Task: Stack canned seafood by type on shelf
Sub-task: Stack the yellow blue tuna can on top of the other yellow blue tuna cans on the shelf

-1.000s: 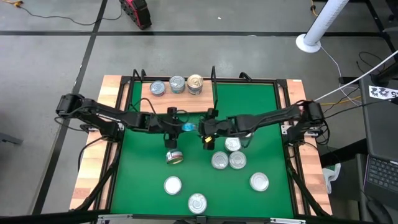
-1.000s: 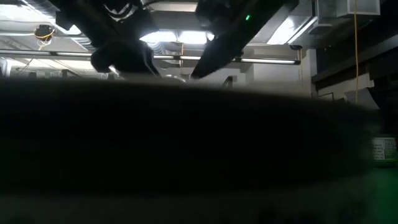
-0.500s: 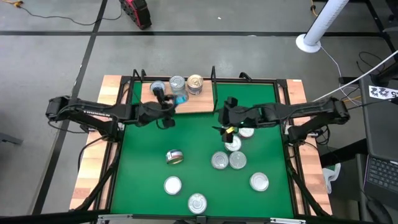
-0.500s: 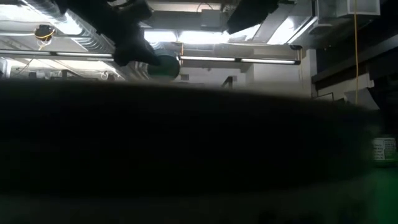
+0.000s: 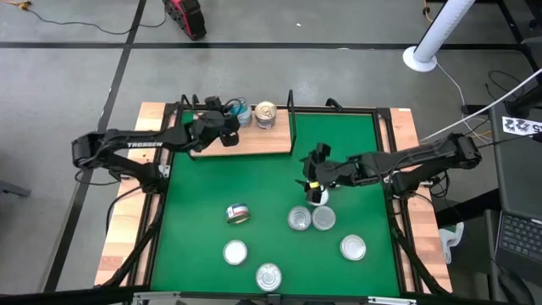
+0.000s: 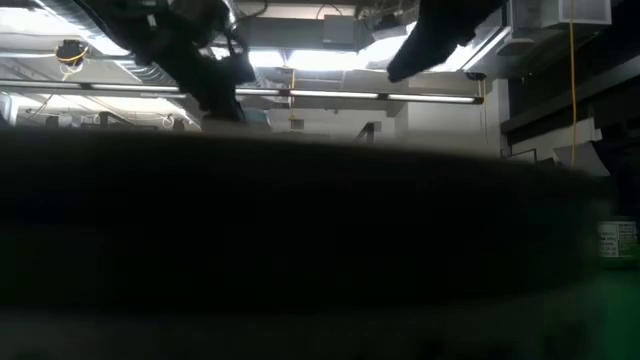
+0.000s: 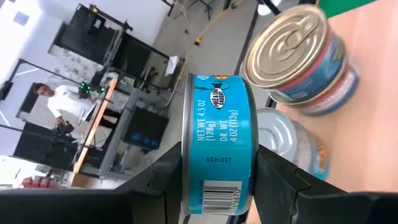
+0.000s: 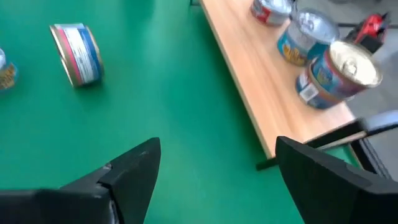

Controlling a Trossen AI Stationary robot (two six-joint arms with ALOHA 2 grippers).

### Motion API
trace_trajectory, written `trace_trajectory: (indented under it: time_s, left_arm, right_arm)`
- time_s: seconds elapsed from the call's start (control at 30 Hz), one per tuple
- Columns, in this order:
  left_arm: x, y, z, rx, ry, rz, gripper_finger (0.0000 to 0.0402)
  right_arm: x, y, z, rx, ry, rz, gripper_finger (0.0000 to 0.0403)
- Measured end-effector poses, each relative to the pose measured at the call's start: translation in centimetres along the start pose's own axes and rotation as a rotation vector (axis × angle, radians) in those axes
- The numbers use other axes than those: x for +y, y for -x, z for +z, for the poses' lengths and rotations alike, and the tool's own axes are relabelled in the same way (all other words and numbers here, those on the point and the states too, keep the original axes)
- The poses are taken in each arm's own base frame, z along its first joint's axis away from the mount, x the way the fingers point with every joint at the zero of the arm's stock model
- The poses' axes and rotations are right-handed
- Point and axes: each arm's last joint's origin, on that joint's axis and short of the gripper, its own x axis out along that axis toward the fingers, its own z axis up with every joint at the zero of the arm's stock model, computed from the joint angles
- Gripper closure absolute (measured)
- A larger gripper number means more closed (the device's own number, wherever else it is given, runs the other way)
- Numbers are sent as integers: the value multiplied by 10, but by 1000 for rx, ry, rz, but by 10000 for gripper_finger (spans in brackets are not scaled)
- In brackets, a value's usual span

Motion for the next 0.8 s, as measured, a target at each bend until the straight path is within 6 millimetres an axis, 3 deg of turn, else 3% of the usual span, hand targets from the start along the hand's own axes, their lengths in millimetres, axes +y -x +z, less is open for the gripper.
trace_trajectory:
  time_s: [0.37,0.67,0.8]
  left_arm:
    - [-14,-41,-11,64,-126,18,260]
    - [-24,-53,-14,89,-219,5,259]
    - [-26,-53,-15,92,-270,-4,238]
  right_arm:
    - [5,-12,-12,-56,-50,29,86]
    - [6,-16,-16,-69,-56,32,86]
    - [6,-16,-16,-69,-55,32,86]
